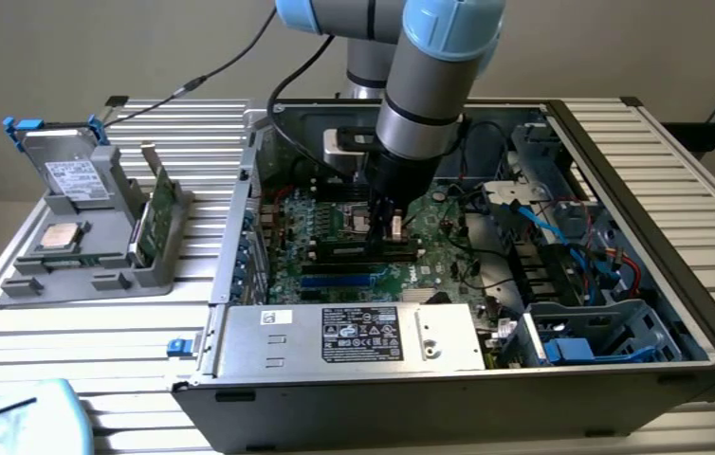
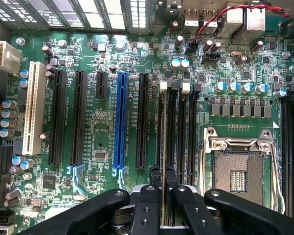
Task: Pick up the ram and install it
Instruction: 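Insert the ram into the slot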
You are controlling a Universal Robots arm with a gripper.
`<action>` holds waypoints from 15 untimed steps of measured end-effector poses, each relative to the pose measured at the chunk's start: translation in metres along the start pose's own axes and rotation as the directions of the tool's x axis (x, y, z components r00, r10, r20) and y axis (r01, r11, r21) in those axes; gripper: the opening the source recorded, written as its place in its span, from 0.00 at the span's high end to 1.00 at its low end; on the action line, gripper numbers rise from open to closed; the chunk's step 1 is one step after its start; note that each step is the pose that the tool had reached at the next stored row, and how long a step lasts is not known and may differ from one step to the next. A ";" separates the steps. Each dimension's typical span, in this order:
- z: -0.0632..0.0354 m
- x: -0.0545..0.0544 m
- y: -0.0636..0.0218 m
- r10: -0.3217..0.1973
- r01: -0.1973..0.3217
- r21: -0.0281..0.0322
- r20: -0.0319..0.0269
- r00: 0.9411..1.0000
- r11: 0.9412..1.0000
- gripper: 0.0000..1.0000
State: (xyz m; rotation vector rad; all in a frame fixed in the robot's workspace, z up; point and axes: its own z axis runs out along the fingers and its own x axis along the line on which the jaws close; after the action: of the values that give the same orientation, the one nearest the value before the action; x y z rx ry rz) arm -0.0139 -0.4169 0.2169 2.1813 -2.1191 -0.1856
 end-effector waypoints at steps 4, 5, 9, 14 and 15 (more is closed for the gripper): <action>-0.0007 0.000 0.0001 0.003 -0.003 -0.005 0.001 1.000 1.000 0.85; -0.0027 -0.001 0.0004 0.003 -0.003 -0.006 0.001 1.000 1.000 0.85; -0.0137 -0.001 0.0011 0.006 -0.006 -0.008 0.001 1.000 1.000 0.85; -0.0135 -0.001 0.0007 0.010 -0.010 -0.031 0.002 1.000 0.999 0.85; -0.0135 -0.001 0.0007 0.010 -0.010 -0.036 0.002 1.000 0.999 0.85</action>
State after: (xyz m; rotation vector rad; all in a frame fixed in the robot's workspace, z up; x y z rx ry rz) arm -0.0126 -0.4164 0.2304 2.1511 -2.1111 -0.2238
